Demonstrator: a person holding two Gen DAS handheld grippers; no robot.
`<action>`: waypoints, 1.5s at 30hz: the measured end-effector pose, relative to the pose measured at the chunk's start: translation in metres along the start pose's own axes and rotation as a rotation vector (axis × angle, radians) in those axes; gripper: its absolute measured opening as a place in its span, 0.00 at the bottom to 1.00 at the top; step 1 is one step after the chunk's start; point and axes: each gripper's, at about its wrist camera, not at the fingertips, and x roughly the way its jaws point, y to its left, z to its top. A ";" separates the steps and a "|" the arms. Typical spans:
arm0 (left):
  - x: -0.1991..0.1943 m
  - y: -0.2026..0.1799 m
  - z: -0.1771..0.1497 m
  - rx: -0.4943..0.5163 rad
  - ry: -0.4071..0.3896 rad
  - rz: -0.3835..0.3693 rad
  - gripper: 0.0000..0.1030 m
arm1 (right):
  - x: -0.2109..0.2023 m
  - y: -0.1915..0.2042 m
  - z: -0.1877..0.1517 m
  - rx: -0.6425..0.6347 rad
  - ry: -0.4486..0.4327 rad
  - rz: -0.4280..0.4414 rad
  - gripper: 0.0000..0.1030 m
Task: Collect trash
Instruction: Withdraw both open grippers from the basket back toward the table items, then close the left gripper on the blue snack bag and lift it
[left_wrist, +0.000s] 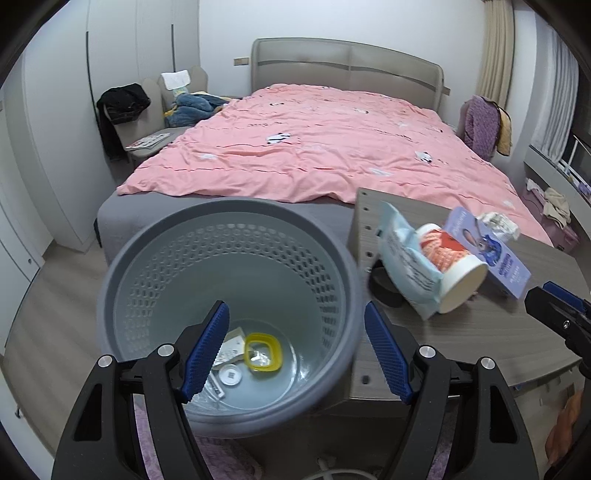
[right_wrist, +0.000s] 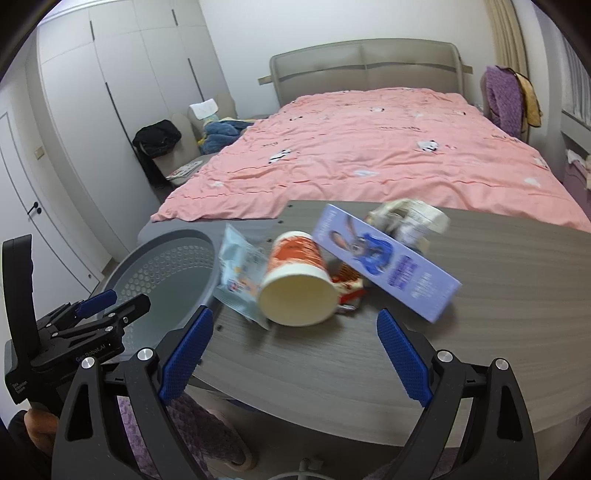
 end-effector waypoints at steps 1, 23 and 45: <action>0.002 -0.006 0.000 0.006 0.009 -0.012 0.70 | -0.003 -0.006 -0.003 0.009 -0.001 -0.006 0.86; 0.057 -0.066 0.053 0.032 0.099 -0.020 0.70 | -0.018 -0.069 -0.028 0.097 -0.035 -0.009 0.86; 0.085 -0.077 0.045 0.046 0.173 -0.128 0.30 | -0.020 -0.081 -0.029 0.125 -0.031 -0.017 0.86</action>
